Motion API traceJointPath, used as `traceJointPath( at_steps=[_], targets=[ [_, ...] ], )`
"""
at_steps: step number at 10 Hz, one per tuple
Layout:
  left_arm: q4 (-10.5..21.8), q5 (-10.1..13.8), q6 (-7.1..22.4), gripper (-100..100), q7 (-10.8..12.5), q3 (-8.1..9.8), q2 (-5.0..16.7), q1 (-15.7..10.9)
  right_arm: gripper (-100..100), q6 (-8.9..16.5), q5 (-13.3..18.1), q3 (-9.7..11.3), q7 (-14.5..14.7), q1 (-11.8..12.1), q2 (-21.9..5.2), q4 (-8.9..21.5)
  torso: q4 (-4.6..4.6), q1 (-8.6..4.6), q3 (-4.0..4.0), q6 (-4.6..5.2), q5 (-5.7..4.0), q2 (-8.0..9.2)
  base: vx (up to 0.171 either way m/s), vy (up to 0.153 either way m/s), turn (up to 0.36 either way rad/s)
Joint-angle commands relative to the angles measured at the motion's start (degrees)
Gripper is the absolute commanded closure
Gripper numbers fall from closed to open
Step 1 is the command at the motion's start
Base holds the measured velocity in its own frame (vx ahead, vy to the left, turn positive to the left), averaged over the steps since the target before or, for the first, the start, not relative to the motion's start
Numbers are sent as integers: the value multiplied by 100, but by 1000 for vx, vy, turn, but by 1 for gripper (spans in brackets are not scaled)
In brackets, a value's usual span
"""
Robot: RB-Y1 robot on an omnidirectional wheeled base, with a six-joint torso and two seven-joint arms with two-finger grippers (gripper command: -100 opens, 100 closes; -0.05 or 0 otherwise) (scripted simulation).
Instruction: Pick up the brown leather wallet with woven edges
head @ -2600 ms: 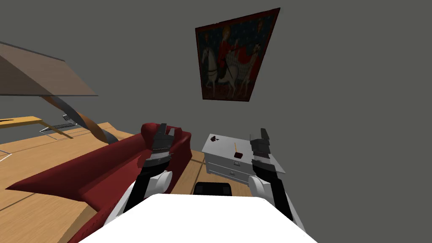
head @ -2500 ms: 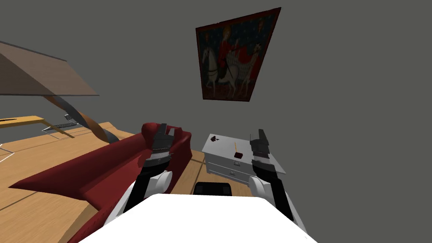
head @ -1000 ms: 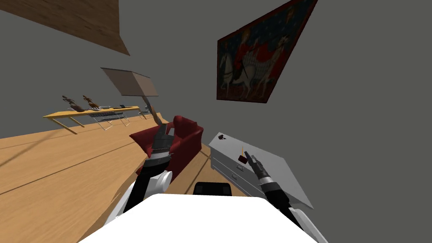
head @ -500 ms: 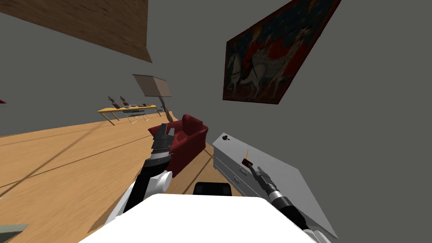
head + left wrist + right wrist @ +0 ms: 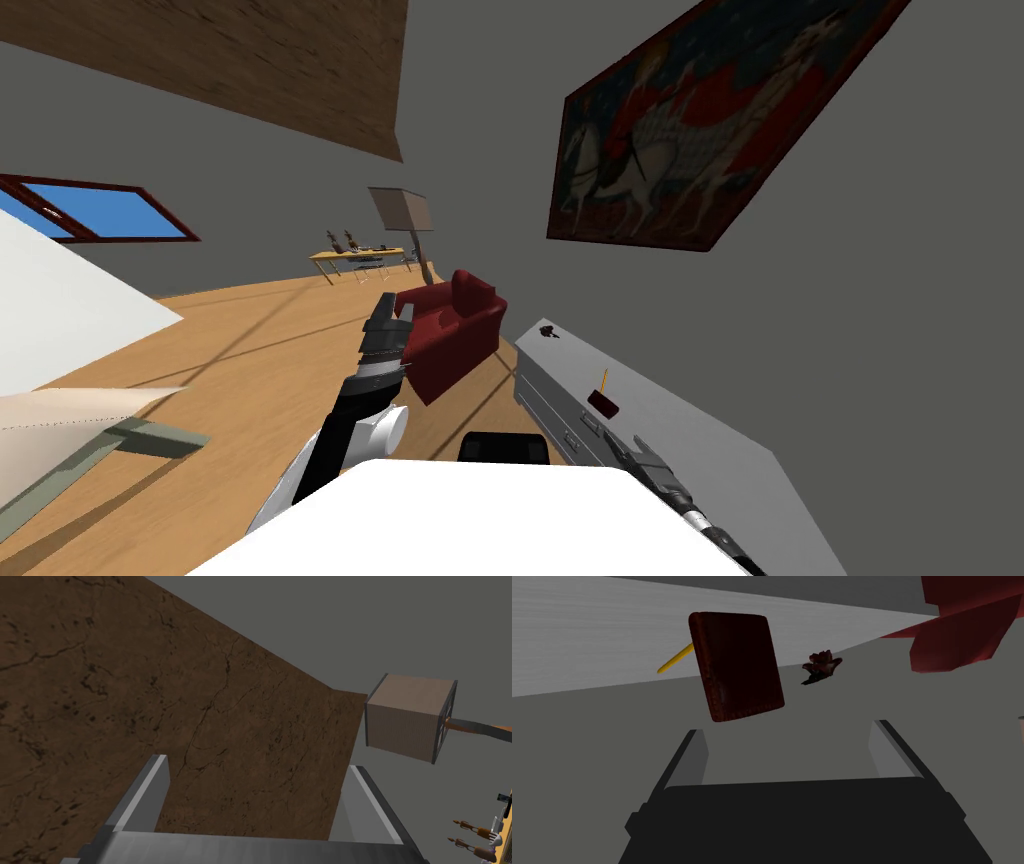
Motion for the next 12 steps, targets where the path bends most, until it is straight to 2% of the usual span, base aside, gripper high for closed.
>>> traceJointPath(
  at_steps=[1, 2, 3, 5, 6, 9, 10, 12],
  targets=[
    [0, 0, 0, 0, 0, 0, 0, 0, -100, 13, 286, 12, 80, 267, -286, 286, 0, 0, 0, 0, 0, 0, 36, 0, 410],
    [0, 0, 0, 0, 0, 0, 0, 0, -100, 1, 439, 17, 124, 441, -469, 460, -1, -3, -3, 0, -1, -5, 52, 5, 377],
    [0, 0, 0, 0, 0, 0, 0, 1, -100, 1, 462, 17, 124, 464, -469, 460, -2, 0, -6, 2, -1, -11, 46, 5, 104],
    [0, 0, 0, 0, 0, 0, 0, 1, -100, -35, 772, 33, 192, 790, -822, 763, -2, 8, -7, 1, 2, -12, 60, 28, 334],
    [0, 0, 0, 0, 0, 0, 0, 1, -100, -35, 772, 33, 192, 856, -822, 763, -4, 11, -12, 1, 2, -21, 65, 13, 103],
    [0, 0, 0, 0, 0, 1, 0, 2, -100, -111, 1157, 76, 246, 1402, -1328, 1160, -6, 11, -16, 3, 2, -28, 94, 24, 297],
    [0, 0, 0, 0, 0, 1, 0, 2, -100, -111, 1157, 76, 246, 1422, -1349, 1160, -8, 13, -22, 1, 2, -39, 96, 16, 115],
    [0, 0, 0, 0, 0, 1, 0, 2, -100, -173, 1361, 114, 257, 1768, -1687, 1380, -6, 16, -16, 5, 4, -26, 93, 26, 254]
  ],
)
